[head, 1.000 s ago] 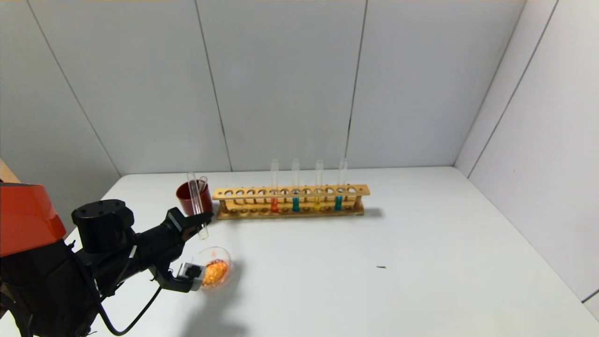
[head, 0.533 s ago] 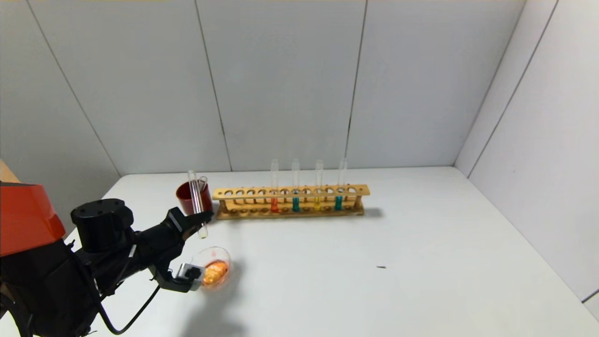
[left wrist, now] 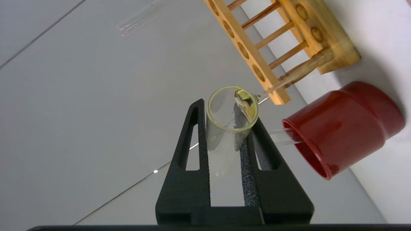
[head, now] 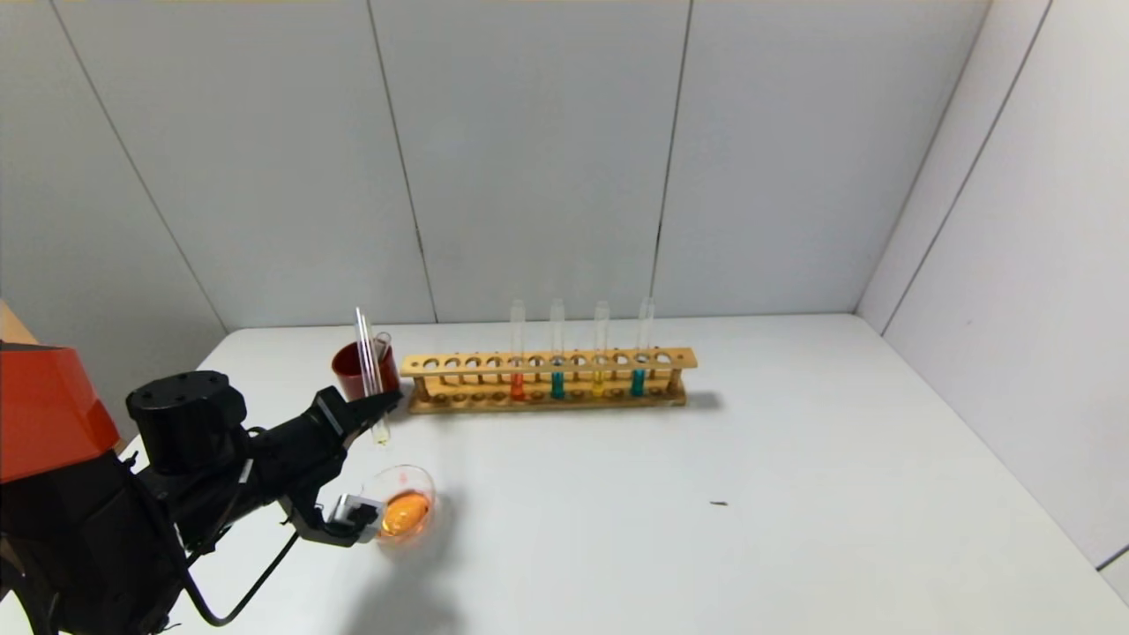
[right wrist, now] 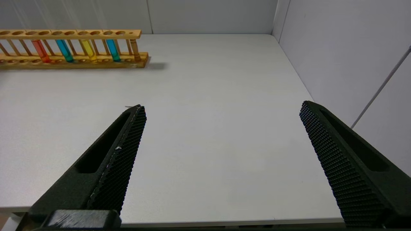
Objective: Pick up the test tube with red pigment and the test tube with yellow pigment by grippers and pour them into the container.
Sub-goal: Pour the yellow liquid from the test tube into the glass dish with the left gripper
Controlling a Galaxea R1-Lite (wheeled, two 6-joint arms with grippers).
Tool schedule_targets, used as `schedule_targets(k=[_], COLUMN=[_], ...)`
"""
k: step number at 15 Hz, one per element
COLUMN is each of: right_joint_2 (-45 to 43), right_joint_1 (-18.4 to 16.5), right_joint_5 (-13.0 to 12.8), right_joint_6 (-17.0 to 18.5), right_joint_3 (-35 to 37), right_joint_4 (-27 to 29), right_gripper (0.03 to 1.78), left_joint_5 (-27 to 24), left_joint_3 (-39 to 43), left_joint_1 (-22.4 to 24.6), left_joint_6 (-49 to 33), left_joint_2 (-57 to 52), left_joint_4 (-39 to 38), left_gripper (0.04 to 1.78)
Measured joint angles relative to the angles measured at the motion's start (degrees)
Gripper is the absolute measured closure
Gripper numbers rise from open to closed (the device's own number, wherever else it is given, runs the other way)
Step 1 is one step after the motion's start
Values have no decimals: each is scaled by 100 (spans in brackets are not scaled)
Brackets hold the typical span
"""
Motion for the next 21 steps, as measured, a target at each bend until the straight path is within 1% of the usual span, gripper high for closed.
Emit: schedule_targets(k=[3, 4, 11, 16, 18, 19, 21], right_joint_2=[0, 0, 0, 0, 0, 0, 0], right_joint_1=[0, 0, 0, 0, 0, 0, 0], right_joint_5=[0, 0, 0, 0, 0, -2, -2], right_joint_6=[2, 2, 2, 2, 2, 2, 2], right_joint_3=[0, 0, 0, 0, 0, 0, 0], right_joint_4=[2, 2, 2, 0, 0, 2, 2], right_gripper=[6, 6, 6, 6, 6, 6, 6], left_joint_5=[-22, -28, 0, 52, 265, 510, 1440], left_joint_3=[-9, 11, 122, 146, 79, 44, -107], left_joint_1=[0, 5, 5, -6, -28, -67, -332], left_joint_6=[642, 714, 1111, 1059, 750, 413, -567], left_joint_2=[-195, -265, -607, -656, -673, -711, -861], left_joint_4=[0, -2, 0, 0, 0, 0, 5], left_gripper=[150, 150, 150, 150, 150, 150, 150])
